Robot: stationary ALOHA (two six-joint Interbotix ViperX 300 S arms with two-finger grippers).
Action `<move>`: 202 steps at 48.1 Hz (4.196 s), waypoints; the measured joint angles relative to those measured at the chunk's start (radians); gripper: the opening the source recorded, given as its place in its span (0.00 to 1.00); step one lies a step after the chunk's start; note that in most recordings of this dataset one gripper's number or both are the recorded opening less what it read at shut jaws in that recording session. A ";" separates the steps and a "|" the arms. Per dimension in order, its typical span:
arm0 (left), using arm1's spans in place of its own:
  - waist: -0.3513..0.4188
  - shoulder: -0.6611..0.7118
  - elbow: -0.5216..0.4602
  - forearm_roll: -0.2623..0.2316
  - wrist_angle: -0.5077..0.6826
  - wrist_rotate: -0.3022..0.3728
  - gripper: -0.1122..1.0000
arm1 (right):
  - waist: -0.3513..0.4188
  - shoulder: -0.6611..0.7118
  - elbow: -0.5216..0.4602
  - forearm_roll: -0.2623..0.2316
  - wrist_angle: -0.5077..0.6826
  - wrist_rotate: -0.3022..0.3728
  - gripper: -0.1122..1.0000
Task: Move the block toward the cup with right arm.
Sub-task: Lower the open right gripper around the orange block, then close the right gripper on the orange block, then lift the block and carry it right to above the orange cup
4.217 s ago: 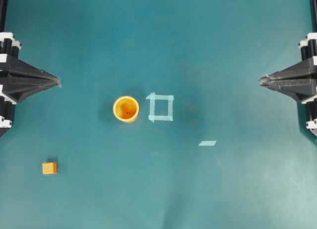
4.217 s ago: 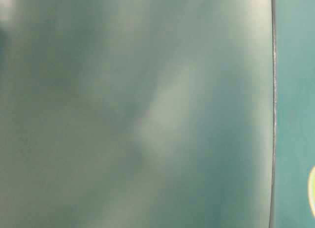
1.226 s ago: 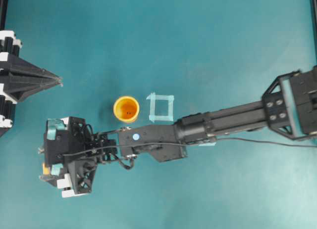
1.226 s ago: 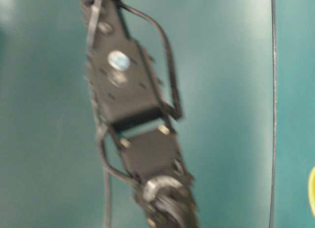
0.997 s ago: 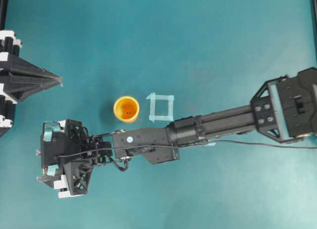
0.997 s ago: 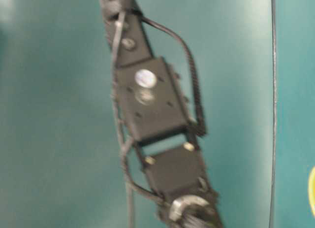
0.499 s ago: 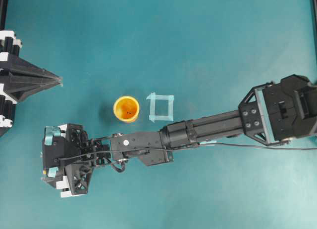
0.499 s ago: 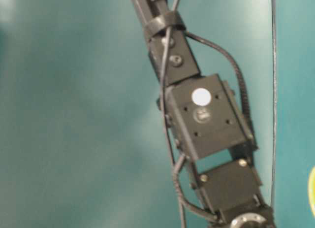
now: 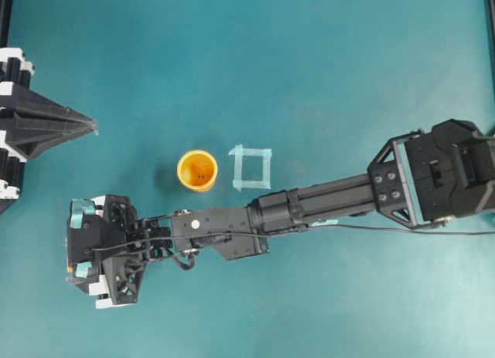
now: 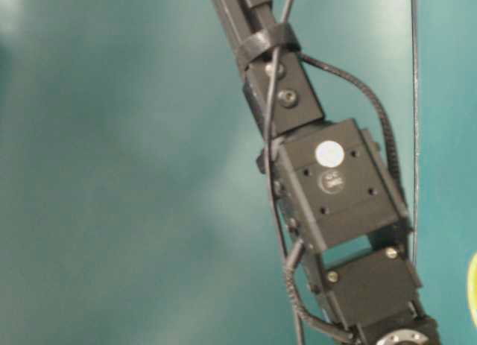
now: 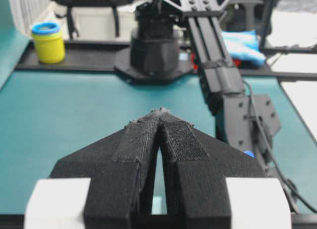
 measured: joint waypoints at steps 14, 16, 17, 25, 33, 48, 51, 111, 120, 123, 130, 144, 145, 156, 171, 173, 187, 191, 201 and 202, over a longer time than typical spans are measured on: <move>0.000 0.000 0.002 0.000 0.000 0.000 0.10 | 0.002 0.011 0.000 0.000 0.000 0.000 0.70; 0.000 0.000 0.002 -0.002 0.000 0.000 0.10 | 0.000 0.012 -0.002 0.000 0.000 0.000 0.70; -0.002 0.000 0.002 -0.002 0.000 0.000 0.10 | 0.002 0.014 0.000 0.000 0.000 0.000 0.70; 0.000 0.000 0.000 -0.002 0.000 0.002 0.10 | 0.003 0.025 -0.002 0.000 -0.006 0.000 0.70; 0.000 0.000 0.000 0.000 0.000 0.000 0.10 | 0.008 0.034 -0.006 0.000 -0.008 0.000 0.70; -0.002 0.000 0.002 -0.002 0.000 0.002 0.10 | 0.011 0.041 -0.015 0.000 -0.008 0.000 0.56; 0.000 0.000 0.000 -0.002 0.000 0.002 0.10 | 0.011 0.041 -0.017 0.000 -0.008 0.000 0.48; 0.002 0.000 0.002 -0.002 0.037 0.002 0.10 | -0.078 -0.279 0.175 -0.063 0.290 -0.008 0.46; 0.002 0.000 0.002 -0.002 0.038 0.002 0.10 | -0.086 -0.356 0.299 -0.061 0.236 -0.008 0.46; 0.003 0.000 0.002 -0.002 0.038 0.002 0.10 | -0.089 -0.387 0.353 -0.063 0.210 -0.008 0.46; 0.002 0.000 0.002 0.000 0.040 0.002 0.10 | -0.094 -0.459 0.472 -0.063 0.164 -0.008 0.46; 0.002 0.000 0.002 -0.002 0.040 0.002 0.10 | -0.124 -0.603 0.706 -0.063 0.084 -0.005 0.46; 0.002 0.000 0.002 0.000 0.038 0.000 0.10 | -0.129 -0.611 0.716 -0.063 0.081 -0.003 0.46; 0.002 0.000 0.000 0.000 0.040 0.002 0.10 | -0.163 -0.695 0.833 -0.063 0.029 -0.002 0.46; 0.002 0.000 0.000 0.000 0.040 0.002 0.10 | -0.166 -0.726 0.877 -0.060 0.018 0.000 0.46; 0.002 0.000 0.000 0.000 0.040 0.002 0.10 | -0.166 -0.726 0.877 -0.061 0.018 0.000 0.46; 0.002 0.000 0.002 -0.002 0.040 0.002 0.10 | -0.175 -0.726 0.877 -0.060 0.017 0.000 0.46; 0.002 0.000 0.000 -0.002 0.040 0.000 0.10 | -0.184 -0.726 0.877 -0.060 0.017 0.000 0.46; 0.002 0.000 0.002 -0.002 0.040 0.002 0.10 | -0.204 -0.726 0.877 -0.060 0.017 0.000 0.46; 0.002 0.000 0.002 -0.002 0.038 0.000 0.10 | -0.206 -0.726 0.879 -0.060 0.017 0.000 0.46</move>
